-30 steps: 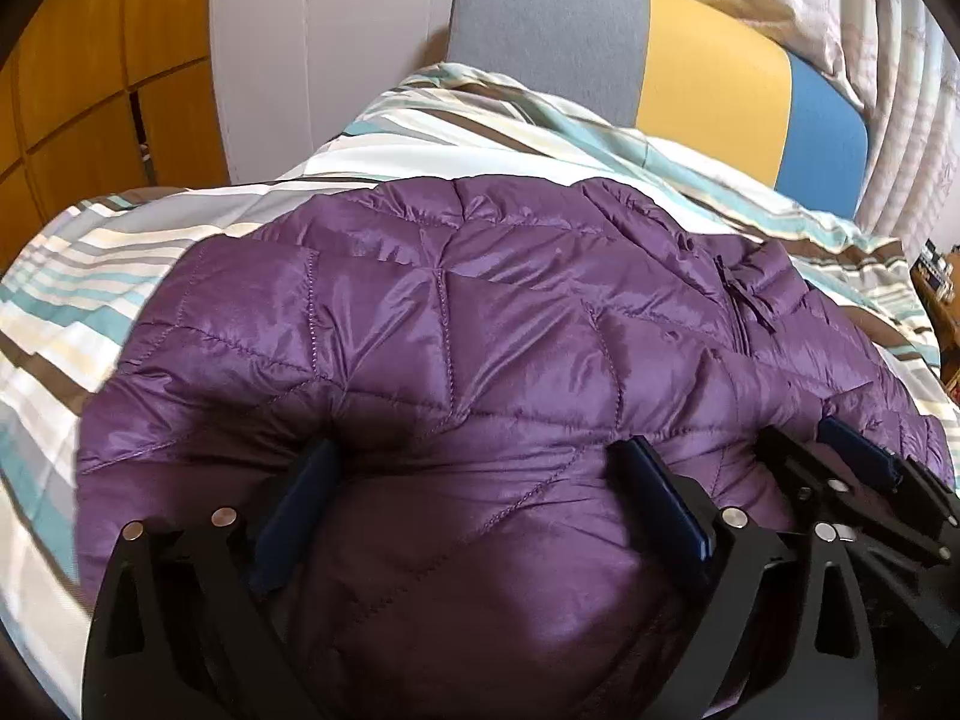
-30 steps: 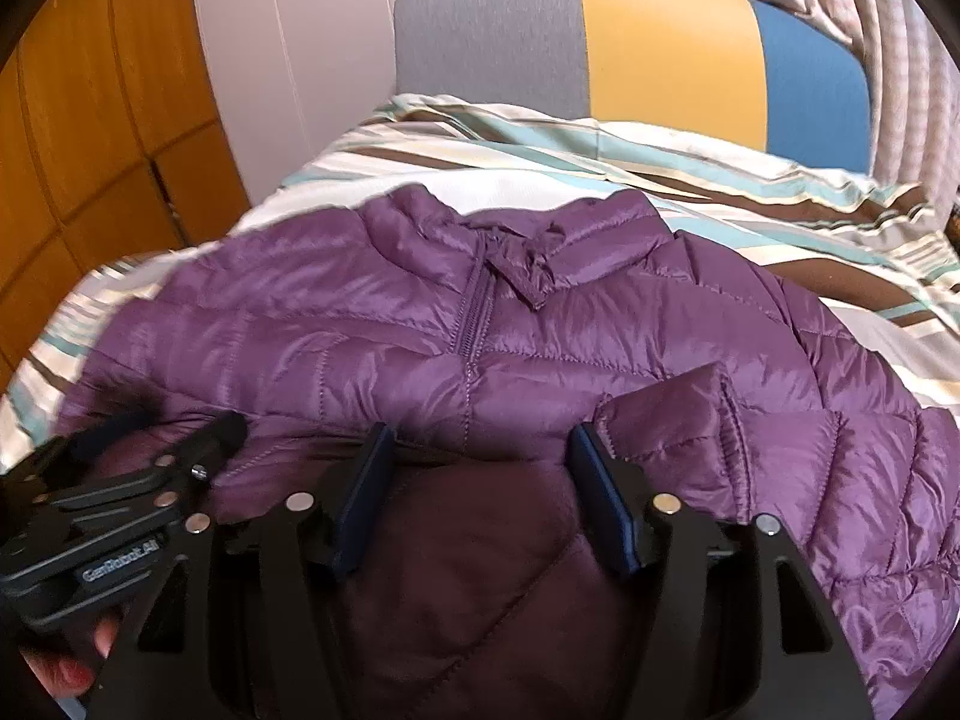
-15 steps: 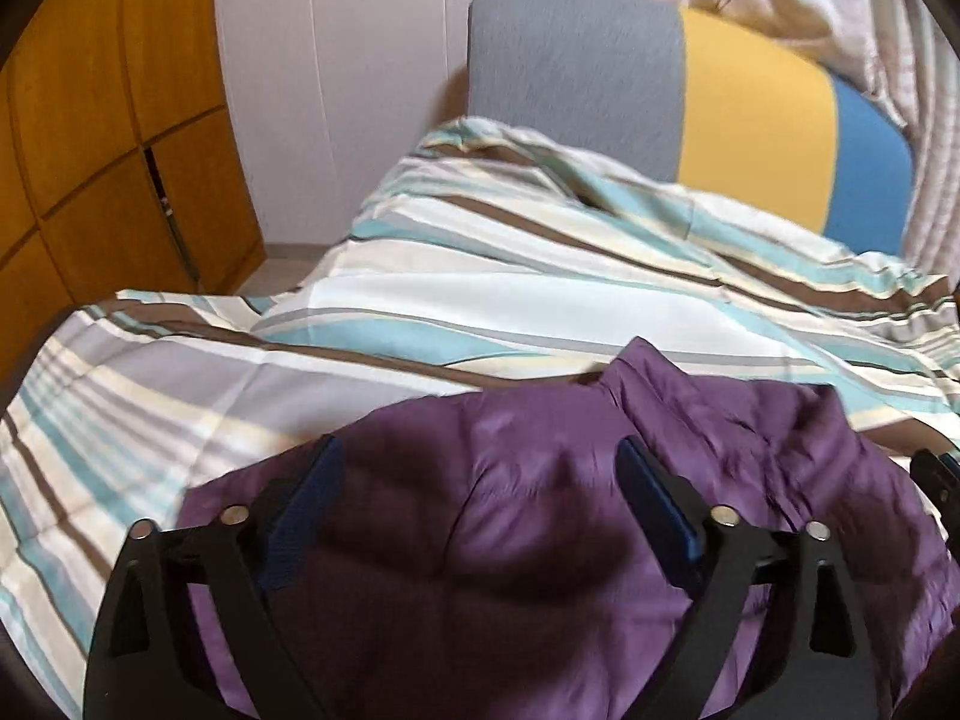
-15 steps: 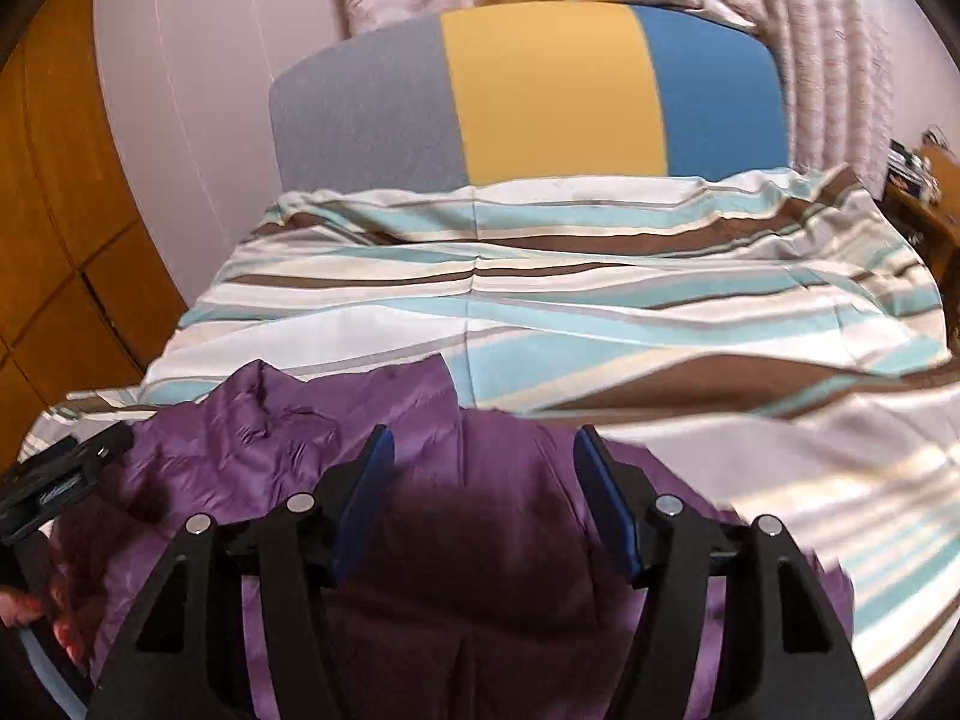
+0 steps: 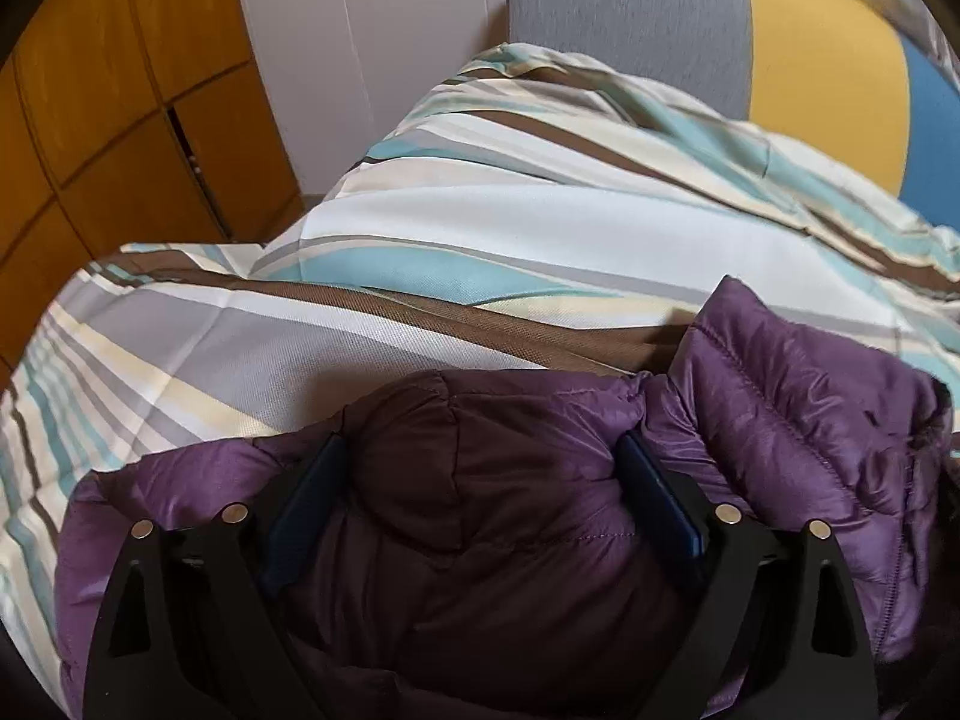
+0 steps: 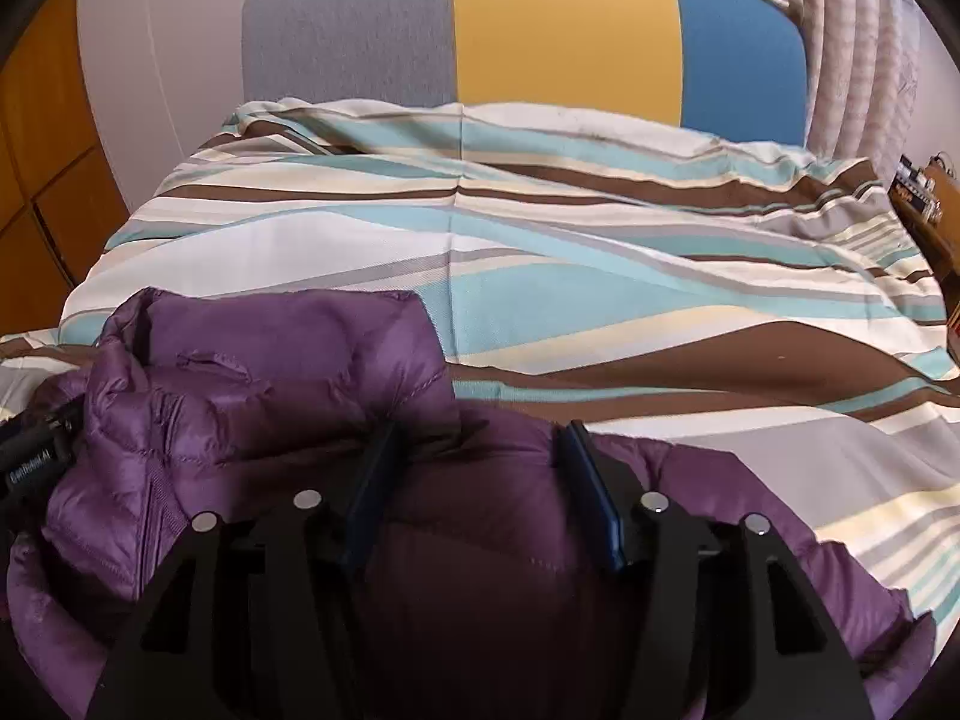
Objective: Fold large clothes
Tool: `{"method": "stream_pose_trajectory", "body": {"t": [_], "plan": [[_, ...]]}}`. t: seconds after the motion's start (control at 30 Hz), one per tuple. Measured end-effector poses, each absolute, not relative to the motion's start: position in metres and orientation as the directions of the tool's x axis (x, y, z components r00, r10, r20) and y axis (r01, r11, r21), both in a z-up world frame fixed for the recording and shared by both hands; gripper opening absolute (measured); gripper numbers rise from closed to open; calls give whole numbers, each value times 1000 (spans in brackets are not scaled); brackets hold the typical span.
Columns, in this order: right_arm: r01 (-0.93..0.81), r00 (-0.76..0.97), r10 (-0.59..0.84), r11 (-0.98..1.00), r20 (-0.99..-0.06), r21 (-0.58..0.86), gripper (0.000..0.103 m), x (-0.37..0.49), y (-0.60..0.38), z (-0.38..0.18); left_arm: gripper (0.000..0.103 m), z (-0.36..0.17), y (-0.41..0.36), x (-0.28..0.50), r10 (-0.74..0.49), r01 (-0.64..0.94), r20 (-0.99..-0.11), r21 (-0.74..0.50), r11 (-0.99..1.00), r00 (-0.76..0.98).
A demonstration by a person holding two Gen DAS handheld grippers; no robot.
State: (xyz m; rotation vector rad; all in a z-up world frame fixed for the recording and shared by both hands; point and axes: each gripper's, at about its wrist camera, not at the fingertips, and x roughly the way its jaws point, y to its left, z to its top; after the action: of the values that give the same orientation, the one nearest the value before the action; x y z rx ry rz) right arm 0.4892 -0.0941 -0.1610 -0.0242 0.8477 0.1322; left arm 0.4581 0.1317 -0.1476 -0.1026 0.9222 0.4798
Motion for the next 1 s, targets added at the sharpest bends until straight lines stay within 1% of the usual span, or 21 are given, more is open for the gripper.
{"method": "stream_pose_trajectory", "body": {"t": [0.13, 0.17, 0.23, 0.27, 0.3, 0.37, 0.4, 0.43, 0.47, 0.53, 0.57, 0.67, 0.73, 0.77, 0.8, 0.87, 0.93, 1.0], "plan": [[-141, 644, 126, 989, -754, 45, 61, 496, -94, -158, 97, -147, 131, 462, 368, -441, -793, 141, 886, 486], [-147, 639, 146, 987, -756, 67, 62, 494, -97, -154, 97, -145, 133, 462, 353, -437, -799, 126, 890, 487], [-156, 635, 209, 978, -744, 141, 71, 490, -109, -143, 97, -135, 140, 456, 282, -412, -819, 62, 909, 500], [-153, 649, 233, 973, -724, 176, 72, 482, -115, -134, 97, -126, 144, 449, 234, -386, -830, 25, 922, 506], [-151, 679, 260, 965, -687, 216, 72, 468, -124, -121, 97, -117, 145, 443, 221, -376, -824, 10, 927, 522], [-156, 696, 286, 956, -659, 250, 72, 447, -134, -107, 97, -97, 149, 419, 259, -392, -769, 12, 920, 584], [-167, 707, 302, 950, -640, 263, 72, 430, -137, -101, 98, -86, 152, 399, 292, -412, -724, 12, 911, 624], [-178, 711, 313, 946, -630, 270, 73, 420, -137, -97, 99, -80, 154, 382, 306, -426, -698, 2, 905, 647], [-197, 709, 332, 940, -623, 277, 73, 409, -135, -94, 99, -78, 155, 371, 304, -429, -692, -10, 903, 655], [-248, 698, 361, 932, -618, 264, 73, 386, -126, -91, 99, -82, 159, 343, 266, -416, -703, -46, 908, 660], [-271, 696, 368, 930, -616, 248, 73, 376, -119, -91, 99, -86, 160, 334, 263, -412, -711, -42, 910, 652], [-323, 683, 356, 930, -638, 174, 71, 353, -100, -101, 99, -111, 164, 310, 310, -414, -745, 50, 909, 590], [-301, 661, 313, 943, -682, 141, 70, 349, -96, -120, 100, -120, 173, 307, 320, -418, -756, 68, 906, 571], [-277, 648, 283, 953, -707, 127, 71, 352, -96, -132, 100, -126, 180, 305, 299, -423, -764, 36, 905, 573], [-261, 634, 287, 953, -718, 151, 71, 356, -102, -146, 100, -133, 192, 305, 253, -440, -783, -29, 898, 569], [-249, 626, 312, 949, -715, 195, 71, 361, -108, -154, 100, -141, 205, 306, 195, -453, -802, -104, 885, 564], [-248, 635, 265, 960, -726, 132, 74, 361, -99, -154, 100, -142, 198, 307, 229, -454, -801, -59, 889, 553], [-256, 632, 261, 959, -729, 122, 74, 360, -98, -153, 100, -140, 197, 308, 230, -451, -801, -56, 891, 552]]}}
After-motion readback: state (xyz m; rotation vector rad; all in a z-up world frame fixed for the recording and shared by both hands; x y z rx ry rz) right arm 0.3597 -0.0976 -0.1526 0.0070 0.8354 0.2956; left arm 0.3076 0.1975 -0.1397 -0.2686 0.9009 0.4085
